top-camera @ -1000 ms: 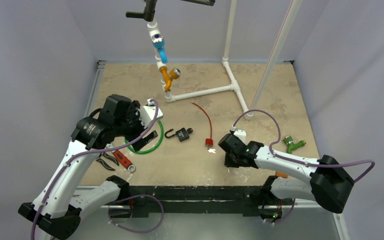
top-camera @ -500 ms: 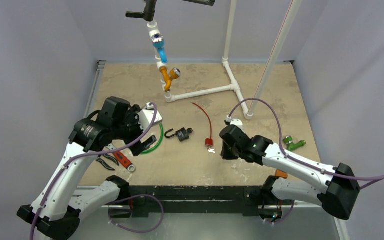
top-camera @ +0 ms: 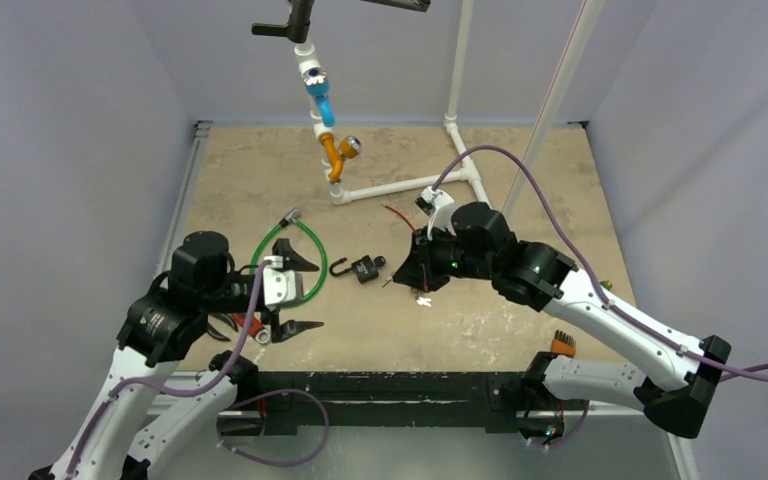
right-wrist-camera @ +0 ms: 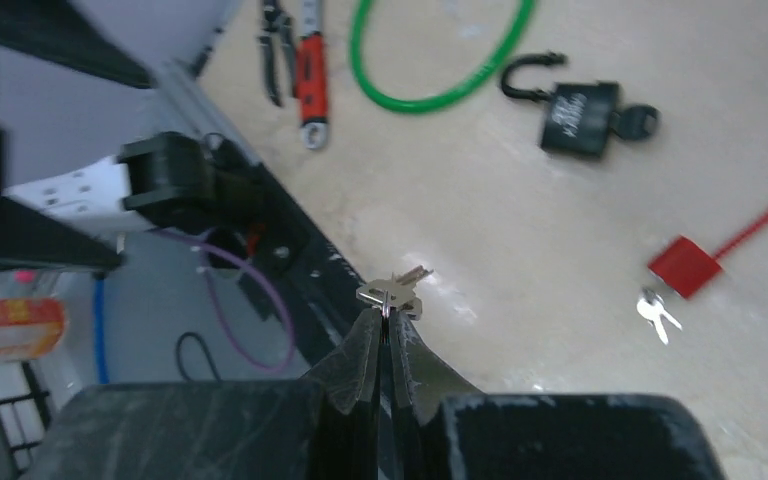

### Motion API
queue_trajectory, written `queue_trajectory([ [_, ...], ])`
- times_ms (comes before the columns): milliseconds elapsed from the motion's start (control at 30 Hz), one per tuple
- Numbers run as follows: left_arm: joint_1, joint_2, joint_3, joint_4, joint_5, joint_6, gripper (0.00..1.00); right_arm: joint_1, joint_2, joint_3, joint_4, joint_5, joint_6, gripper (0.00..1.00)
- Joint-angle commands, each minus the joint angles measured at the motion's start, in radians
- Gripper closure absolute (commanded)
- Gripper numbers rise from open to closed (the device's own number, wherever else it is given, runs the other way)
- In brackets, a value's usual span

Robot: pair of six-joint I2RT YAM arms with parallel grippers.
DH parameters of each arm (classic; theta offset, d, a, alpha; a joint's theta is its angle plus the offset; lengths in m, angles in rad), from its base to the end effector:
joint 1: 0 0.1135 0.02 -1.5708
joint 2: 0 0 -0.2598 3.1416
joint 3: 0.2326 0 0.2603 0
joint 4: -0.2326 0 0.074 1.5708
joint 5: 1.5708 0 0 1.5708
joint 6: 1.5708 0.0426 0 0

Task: Unlock with the key
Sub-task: Pick up the key from the center of the board.

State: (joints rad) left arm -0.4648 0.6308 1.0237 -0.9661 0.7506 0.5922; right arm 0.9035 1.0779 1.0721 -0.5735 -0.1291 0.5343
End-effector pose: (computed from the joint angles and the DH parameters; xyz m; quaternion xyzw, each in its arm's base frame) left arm 0.0849 -0.0751 0.3621 0.5634 0.6171 -0.2929 0.4647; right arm 0.1492 0.1982 0.3373 -0.1913 0.8572 0.3553 0.3199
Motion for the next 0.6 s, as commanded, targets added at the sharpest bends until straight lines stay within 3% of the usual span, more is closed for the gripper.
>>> queue_trajectory([
  [0,-0.014,0.073,-0.075,0.414,0.148,-0.173,0.00,0.017,0.005,0.124,0.097,-0.255,-0.062,1.00],
  [67,-0.053,0.083,-0.106,0.547,0.093,-0.243,0.00,0.029,0.026,0.179,0.082,-0.285,-0.074,1.00],
  [133,-0.123,0.077,-0.129,0.617,0.028,-0.218,0.00,0.034,0.040,0.224,0.075,-0.314,-0.085,1.00],
  [300,-0.228,0.096,-0.139,0.664,-0.046,-0.106,0.01,0.036,0.052,0.285,0.079,-0.373,-0.094,1.00],
  [467,-0.247,0.114,-0.132,0.695,-0.061,-0.080,0.14,0.037,0.055,0.302,0.083,-0.408,-0.090,1.00],
  [567,-0.271,0.116,-0.128,0.688,-0.069,-0.039,0.17,0.036,0.054,0.306,0.101,-0.432,-0.079,1.00],
])
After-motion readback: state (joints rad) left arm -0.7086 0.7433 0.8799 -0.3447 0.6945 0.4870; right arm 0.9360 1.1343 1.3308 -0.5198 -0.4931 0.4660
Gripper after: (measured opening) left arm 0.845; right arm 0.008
